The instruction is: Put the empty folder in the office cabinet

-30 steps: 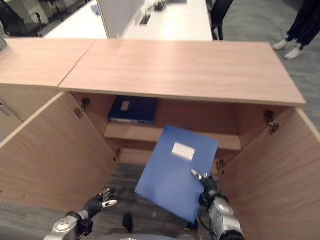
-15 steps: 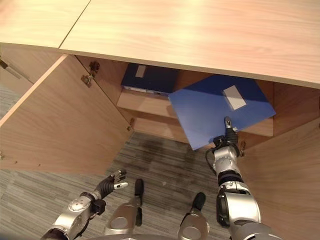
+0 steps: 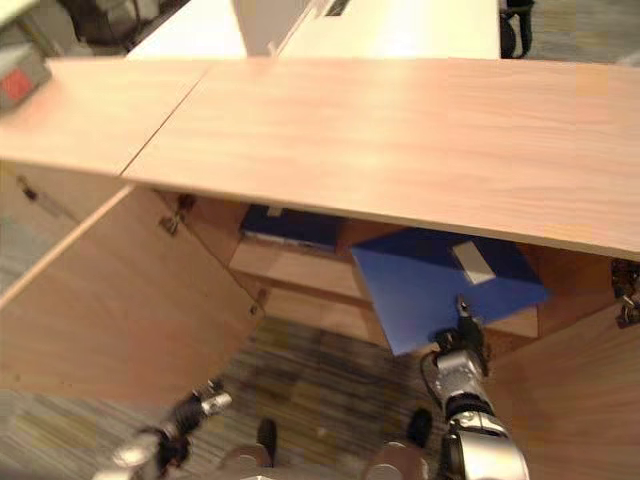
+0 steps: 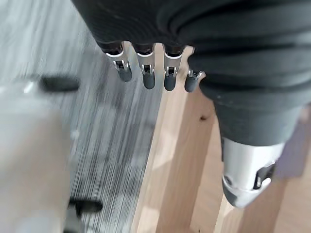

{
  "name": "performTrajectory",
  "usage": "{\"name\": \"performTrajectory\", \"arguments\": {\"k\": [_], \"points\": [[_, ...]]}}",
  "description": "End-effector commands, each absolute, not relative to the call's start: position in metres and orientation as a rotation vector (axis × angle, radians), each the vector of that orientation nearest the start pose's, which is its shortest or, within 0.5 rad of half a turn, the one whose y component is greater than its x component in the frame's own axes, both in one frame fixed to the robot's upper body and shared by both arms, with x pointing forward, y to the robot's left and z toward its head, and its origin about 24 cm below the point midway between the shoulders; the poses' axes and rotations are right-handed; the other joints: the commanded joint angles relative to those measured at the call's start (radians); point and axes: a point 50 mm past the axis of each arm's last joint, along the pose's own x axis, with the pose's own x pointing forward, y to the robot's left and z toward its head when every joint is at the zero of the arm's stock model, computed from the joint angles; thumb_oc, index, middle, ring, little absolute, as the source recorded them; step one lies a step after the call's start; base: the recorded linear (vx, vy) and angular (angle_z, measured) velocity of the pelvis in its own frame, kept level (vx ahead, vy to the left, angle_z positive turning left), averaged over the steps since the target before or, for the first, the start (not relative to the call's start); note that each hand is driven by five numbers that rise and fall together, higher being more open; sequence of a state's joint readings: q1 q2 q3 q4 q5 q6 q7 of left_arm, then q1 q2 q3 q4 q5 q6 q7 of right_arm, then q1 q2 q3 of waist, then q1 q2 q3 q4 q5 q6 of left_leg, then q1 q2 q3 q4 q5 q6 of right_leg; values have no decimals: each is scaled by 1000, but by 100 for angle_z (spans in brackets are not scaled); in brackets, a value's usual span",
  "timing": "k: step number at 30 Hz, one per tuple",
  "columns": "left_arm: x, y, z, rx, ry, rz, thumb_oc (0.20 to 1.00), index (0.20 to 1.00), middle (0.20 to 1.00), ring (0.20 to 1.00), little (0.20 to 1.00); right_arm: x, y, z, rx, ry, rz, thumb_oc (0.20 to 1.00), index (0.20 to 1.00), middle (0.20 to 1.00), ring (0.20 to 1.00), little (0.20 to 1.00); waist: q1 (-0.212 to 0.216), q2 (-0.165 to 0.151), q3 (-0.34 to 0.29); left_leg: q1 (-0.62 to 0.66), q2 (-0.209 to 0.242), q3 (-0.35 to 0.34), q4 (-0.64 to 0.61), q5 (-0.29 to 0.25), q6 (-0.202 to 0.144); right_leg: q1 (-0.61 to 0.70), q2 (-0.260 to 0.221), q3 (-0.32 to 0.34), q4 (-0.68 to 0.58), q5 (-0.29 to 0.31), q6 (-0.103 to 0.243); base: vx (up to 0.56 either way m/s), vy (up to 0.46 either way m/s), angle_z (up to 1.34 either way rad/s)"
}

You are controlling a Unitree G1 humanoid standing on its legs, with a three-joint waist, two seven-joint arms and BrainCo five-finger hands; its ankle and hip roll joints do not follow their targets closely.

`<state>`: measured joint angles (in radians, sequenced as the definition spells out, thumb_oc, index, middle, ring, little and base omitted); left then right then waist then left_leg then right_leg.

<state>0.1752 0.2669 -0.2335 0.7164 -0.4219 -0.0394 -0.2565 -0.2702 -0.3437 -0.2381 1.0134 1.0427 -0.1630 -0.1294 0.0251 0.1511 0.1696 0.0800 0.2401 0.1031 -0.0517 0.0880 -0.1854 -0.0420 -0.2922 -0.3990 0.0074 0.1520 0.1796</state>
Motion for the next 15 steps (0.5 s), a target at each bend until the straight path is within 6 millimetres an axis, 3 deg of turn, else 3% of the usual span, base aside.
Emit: {"name": "performTrajectory", "arguments": {"k": [1,3,4,5,6,7,10,12,13,15], "points": [[149,241,-108,-54,778,-95,1000,1000,1000,1000,1000,272,-291,-30,850,163,-692,200,200,200,200,200,25,-62,31,41,49,-18,215,-131,-58,7,-26,-8,-31,-83,39,125,-262,12],[146,242,-112,-63,802,-66,1000,1000,1000,1000,1000,271,-289,-29,841,155,-678,200,200,200,200,200,32,-63,46,-31,58,-61,371,-43,-64,63,10,-14,-71,-104,4,88,-224,-7],[146,242,-112,-63,801,-66,1000,1000,1000,1000,1000,271,-289,-29,842,154,-677,200,200,200,200,200,29,-65,46,-38,54,-66,372,-38,-63,61,7,-18,-73,-100,3,113,-234,-3],[143,243,-114,-66,809,-49,1000,1000,1000,1000,1000,272,-285,-28,842,154,-656,200,200,200,200,200,37,-76,57,-88,37,-97,485,-8,-58,90,19,-15,-84,-128,-21,135,-185,-6],[143,242,-114,-66,808,-50,1000,1000,1000,1000,1000,272,-287,-28,837,156,-656,200,200,200,200,200,38,-78,62,-108,43,-96,492,1,-54,102,23,-10,-88,-142,-22,189,-188,-9],[144,241,-114,-67,806,-52,1000,1000,1000,1000,1000,273,-288,-27,834,154,-655,200,200,200,200,200,38,-79,63,-127,51,-88,476,5,-53,108,23,-10,-91,-150,-20,165,-39,-11],[146,237,-114,-67,805,-65,1000,1000,1000,1000,1000,270,-294,-26,825,154,-665,200,200,200,200,200,43,-73,59,-148,74,-64,326,-52,-41,132,33,-4,-95,-179,-2,216,43,9],[144,234,-117,-69,820,-72,1000,1000,1000,1000,1000,268,-296,-27,816,155,-665,200,200,200,200,200,57,-62,50,-164,55,-76,163,-39,-35,145,42,14,-95,-190,11,248,101,19],[145,231,-119,-60,825,-75,1000,1000,1000,1000,1000,268,-296,-27,807,157,-665,200,200,200,200,200,67,-56,46,-189,32,-94,102,9,-33,150,48,21,-95,-195,11,171,71,15],[141,231,-121,-45,839,-77,1000,1000,1000,1000,1000,269,-292,-30,818,180,-665,200,200,200,200,200,77,-48,37,-177,18,-91,25,17,-36,158,63,34,-95,-203,12,173,47,-2]]}}
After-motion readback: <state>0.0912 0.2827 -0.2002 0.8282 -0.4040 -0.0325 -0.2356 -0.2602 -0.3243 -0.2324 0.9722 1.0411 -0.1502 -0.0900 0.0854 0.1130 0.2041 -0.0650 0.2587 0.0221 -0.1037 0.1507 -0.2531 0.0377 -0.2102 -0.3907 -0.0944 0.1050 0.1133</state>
